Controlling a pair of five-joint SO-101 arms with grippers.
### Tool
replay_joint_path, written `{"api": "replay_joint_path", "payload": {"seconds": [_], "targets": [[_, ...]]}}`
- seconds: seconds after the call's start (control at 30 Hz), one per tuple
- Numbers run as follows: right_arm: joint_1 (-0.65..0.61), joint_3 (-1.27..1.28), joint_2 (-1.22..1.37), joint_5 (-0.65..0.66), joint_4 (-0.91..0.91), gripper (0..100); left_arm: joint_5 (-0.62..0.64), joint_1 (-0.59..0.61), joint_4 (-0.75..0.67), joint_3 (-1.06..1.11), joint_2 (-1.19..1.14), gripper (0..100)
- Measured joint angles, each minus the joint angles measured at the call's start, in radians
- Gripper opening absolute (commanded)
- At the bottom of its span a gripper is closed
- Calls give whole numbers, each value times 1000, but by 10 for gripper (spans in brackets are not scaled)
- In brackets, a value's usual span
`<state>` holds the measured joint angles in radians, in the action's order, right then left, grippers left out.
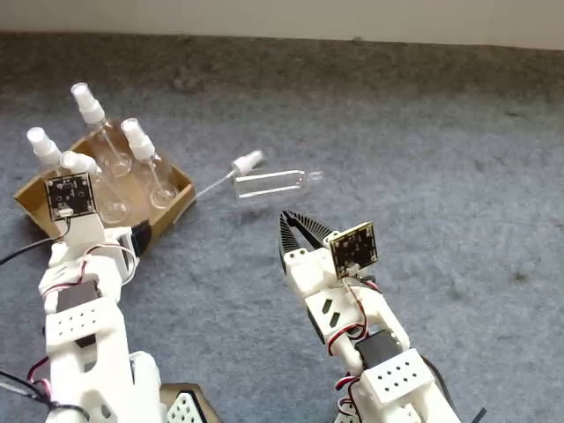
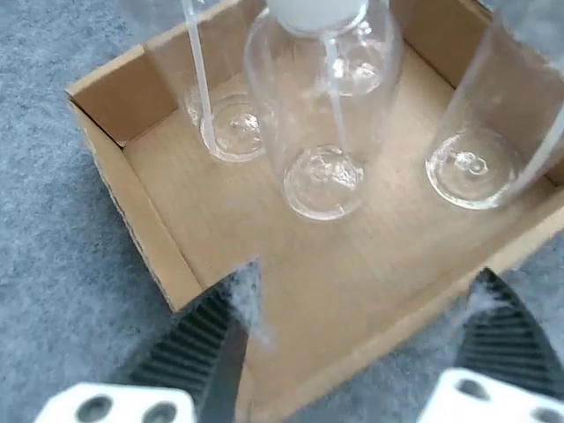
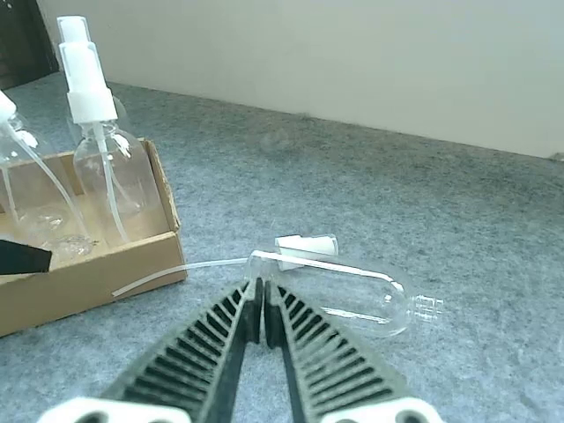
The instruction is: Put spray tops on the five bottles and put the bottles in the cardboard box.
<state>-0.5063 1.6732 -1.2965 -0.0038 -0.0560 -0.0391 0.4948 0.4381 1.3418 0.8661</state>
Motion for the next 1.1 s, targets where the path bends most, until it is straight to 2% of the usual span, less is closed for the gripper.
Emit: {"api": "replay_joint_path", "payload": {"seconds": [0.2,0.4,0.57,0.73,0.9,1.1], "targets": [[0,0,0,0,0,5,-14,-3,305,-121,98,333],[2,0,0,0,0,5,-94,-100,664,-288,143,333],[86,0,0,0,0,5,-103,-166,878,-443,152,333],[210,0,0,0,0,5,-175,-304,921,-514,152,333],[241,0,0,0,0,5,-190,-443,921,-528,149,332],[311,0,0,0,0,5,-193,-509,927,-692,-86,333]]}}
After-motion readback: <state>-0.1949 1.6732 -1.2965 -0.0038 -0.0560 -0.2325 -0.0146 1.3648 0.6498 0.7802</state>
